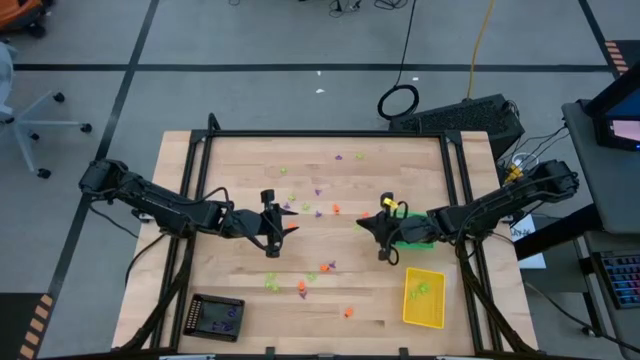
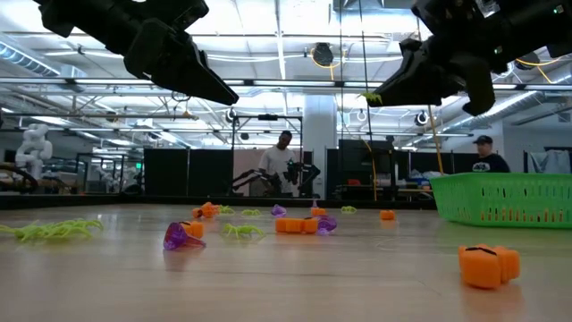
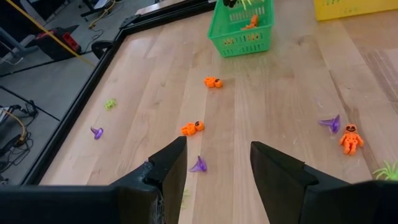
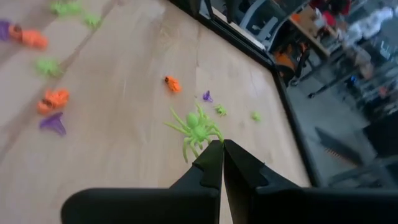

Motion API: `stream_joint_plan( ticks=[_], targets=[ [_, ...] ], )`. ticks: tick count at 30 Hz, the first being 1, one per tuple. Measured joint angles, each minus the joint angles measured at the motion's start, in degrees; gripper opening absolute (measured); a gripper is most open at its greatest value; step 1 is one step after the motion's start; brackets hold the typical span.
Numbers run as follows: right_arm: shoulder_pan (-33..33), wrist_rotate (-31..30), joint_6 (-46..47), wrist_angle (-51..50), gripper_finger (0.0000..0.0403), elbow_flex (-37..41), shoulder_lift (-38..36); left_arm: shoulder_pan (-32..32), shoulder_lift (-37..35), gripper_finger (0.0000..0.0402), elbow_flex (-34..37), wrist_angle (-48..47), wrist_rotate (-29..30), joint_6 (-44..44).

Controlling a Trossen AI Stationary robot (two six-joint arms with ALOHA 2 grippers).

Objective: Sort Halloween decoration
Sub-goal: Put the green spider toy into the yellow bin

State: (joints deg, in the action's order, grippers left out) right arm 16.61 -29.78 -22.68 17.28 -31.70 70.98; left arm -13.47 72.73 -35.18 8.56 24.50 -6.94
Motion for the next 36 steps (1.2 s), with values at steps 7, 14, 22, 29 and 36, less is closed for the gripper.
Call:
stream_joint_plan(
  ticks=[7, 14, 22, 29, 36],
  targets=[
    [0.5, 0.0, 11.3, 0.0, 0.0, 0.0, 0.0, 0.0, 0.0, 0.018, 0.0, 0.0, 0.0, 0.1],
    [4.2, 0.0, 19.8, 0.0, 0.0, 0.0, 0.0, 0.0, 0.0, 0.018, 0.0, 0.0, 0.0, 2.4],
    [10.1, 0.0, 36.0, -0.1, 0.0, 0.0, 0.0, 0.0, 0.0, 0.018, 0.0, -0.1, -1.6, 14.3],
    [15.9, -0.1, 42.1, -0.2, 0.0, 0.0, 0.0, -2.1, 0.0, 0.018, 0.0, 0.0, -3.4, 20.2],
    [19.8, -0.2, 52.1, -18.6, 0.0, -7.8, 0.0, -4.6, 0.0, 0.018, 0.0, 0.1, -2.6, 20.2]
  ],
)
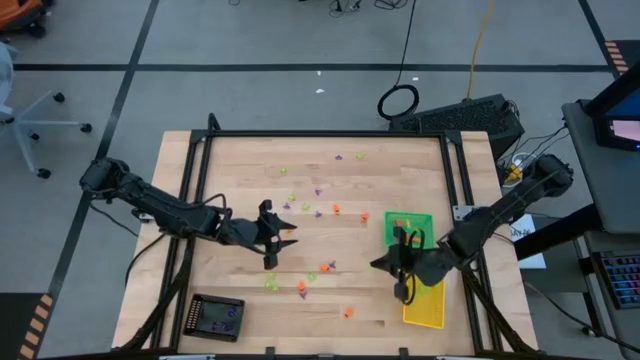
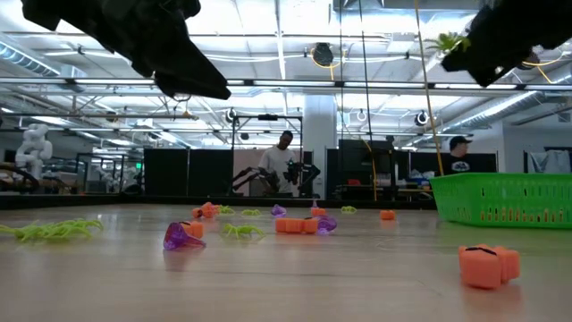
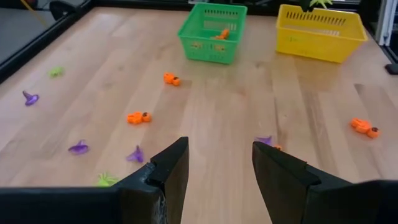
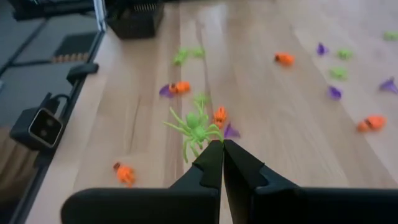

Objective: Sort Halloween decoration
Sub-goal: Put the green spider toy into the yellow bin

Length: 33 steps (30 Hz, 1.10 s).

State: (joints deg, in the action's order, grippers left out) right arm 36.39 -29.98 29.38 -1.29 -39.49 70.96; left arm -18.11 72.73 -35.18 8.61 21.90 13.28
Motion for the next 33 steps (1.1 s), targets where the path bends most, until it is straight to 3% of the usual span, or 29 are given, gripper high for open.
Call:
stream_joint_plan(
  ticks=[10, 14, 25, 33],
  targets=[
    [4.9, 0.3, 14.2, -30.4, 0.0, -15.9, 0.0, -0.5, 0.0, 0.018, 0.0, 0.6, 1.3, 0.0],
    [7.1, 4.1, 20.3, -37.4, 0.0, -19.9, 0.0, -0.5, 0.0, 0.018, 0.0, 0.6, 1.3, 0.0],
    [12.5, 17.1, 43.2, -52.4, 0.0, -21.6, 0.2, -0.5, 0.0, 0.018, 0.0, 0.6, 1.4, -0.1],
    [14.0, 22.6, 49.8, -56.6, 0.0, -21.6, 5.1, -0.5, 0.0, 0.018, 0.0, 0.6, 1.7, -0.1]
  ],
)
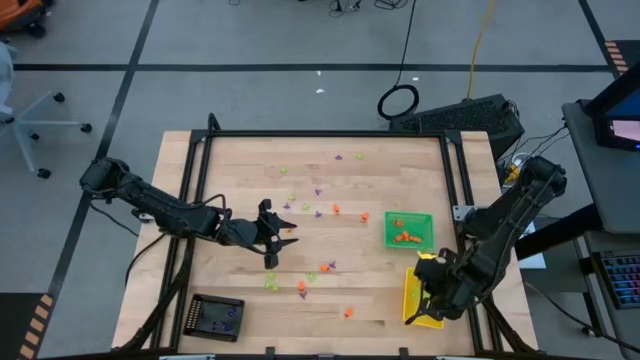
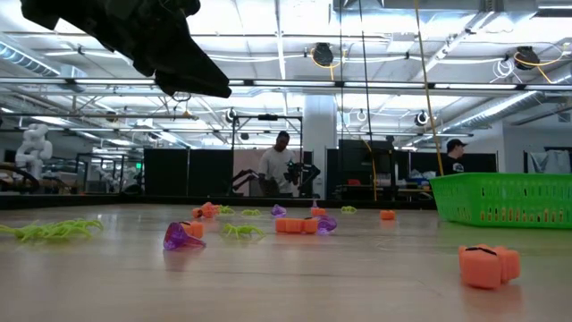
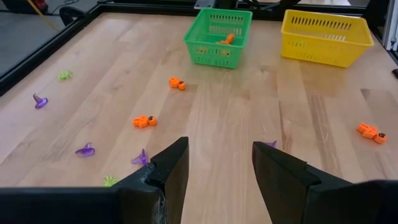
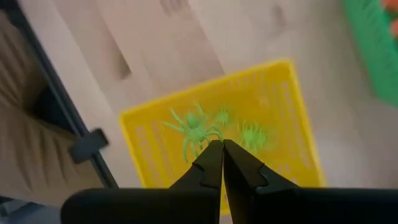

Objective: Sort Halloween decoration
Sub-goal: Put the green spider toy into the yellow bin

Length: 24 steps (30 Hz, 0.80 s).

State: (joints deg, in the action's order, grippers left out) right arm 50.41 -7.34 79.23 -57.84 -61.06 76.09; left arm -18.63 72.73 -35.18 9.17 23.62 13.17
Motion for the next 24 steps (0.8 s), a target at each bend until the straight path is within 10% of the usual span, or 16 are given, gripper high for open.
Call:
stream_joint_plan(
  ticks=[12, 24],
  targets=[
    [0.0, 11.8, -1.8, -0.5, 0.0, 0.0, 11.5, 0.0, 0.0, 0.018, 0.0, 0.0, 0.0, 0.0],
    [-0.5, 7.4, -2.3, -0.9, 0.0, 0.0, 12.1, 0.0, 0.0, 0.018, 0.0, 0.0, 0.7, -0.1]
  ],
)
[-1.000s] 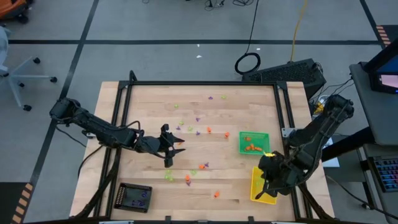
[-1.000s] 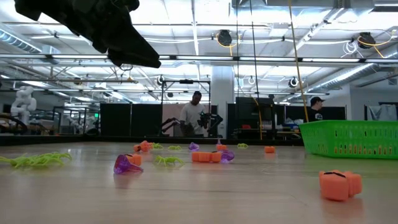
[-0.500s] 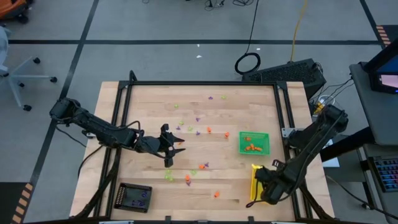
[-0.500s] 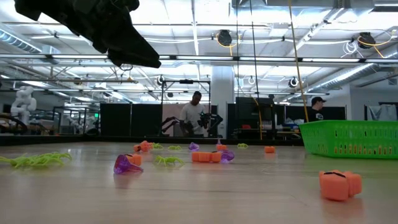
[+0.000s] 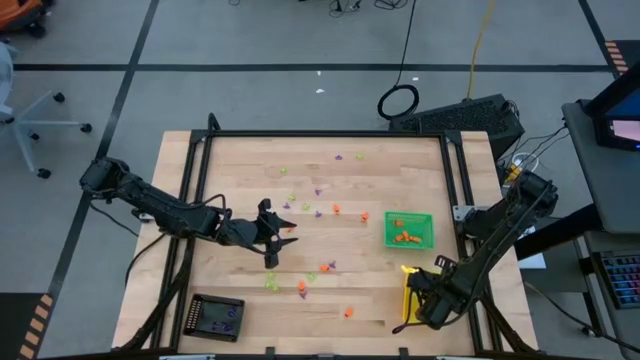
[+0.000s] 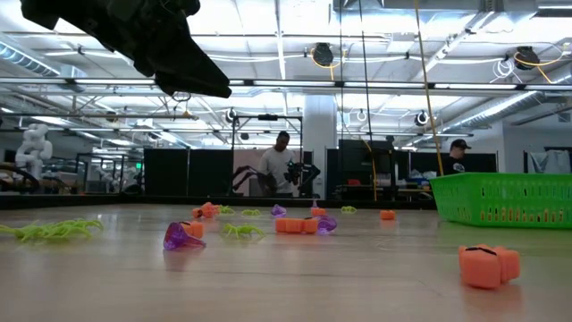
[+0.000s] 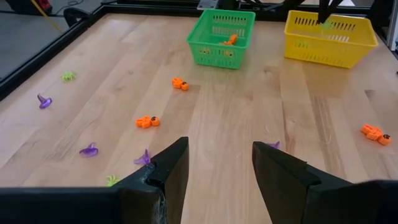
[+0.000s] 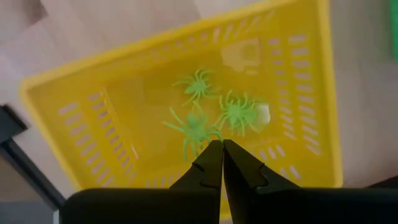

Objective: Sort Halloween decoration
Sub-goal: Put the green spider toy into the yellow bin

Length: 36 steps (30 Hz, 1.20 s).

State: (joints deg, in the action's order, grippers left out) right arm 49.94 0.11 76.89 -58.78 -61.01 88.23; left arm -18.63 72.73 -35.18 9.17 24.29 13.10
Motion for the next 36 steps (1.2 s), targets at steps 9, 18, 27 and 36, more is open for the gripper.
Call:
stream_joint_plan(
  ticks=[9, 18, 27, 36],
  targets=[
    [-0.1, -0.1, 0.4, 0.0, 0.0001, 0.0, 0.0, 0.0, 0.0, 0.018, 0.0, 0.0, 0.0, 0.0],
    [-0.1, -0.1, 2.0, -1.4, 0.0038, 0.0, 0.0, 0.0, 0.0, 0.018, 0.0, 0.0, 0.0, 0.0],
    [-0.1, 1.3, 2.5, -3.4, 0.0081, -0.9, 0.0, 0.0, 0.0, 0.018, 0.0, 0.0, 0.1, 0.0],
    [1.0, -5.7, 1.6, -3.2, 0.008, -10.0, 0.0, 0.0, 0.0, 0.018, 0.0, 0.0, 0.4, 0.0]
  ],
)
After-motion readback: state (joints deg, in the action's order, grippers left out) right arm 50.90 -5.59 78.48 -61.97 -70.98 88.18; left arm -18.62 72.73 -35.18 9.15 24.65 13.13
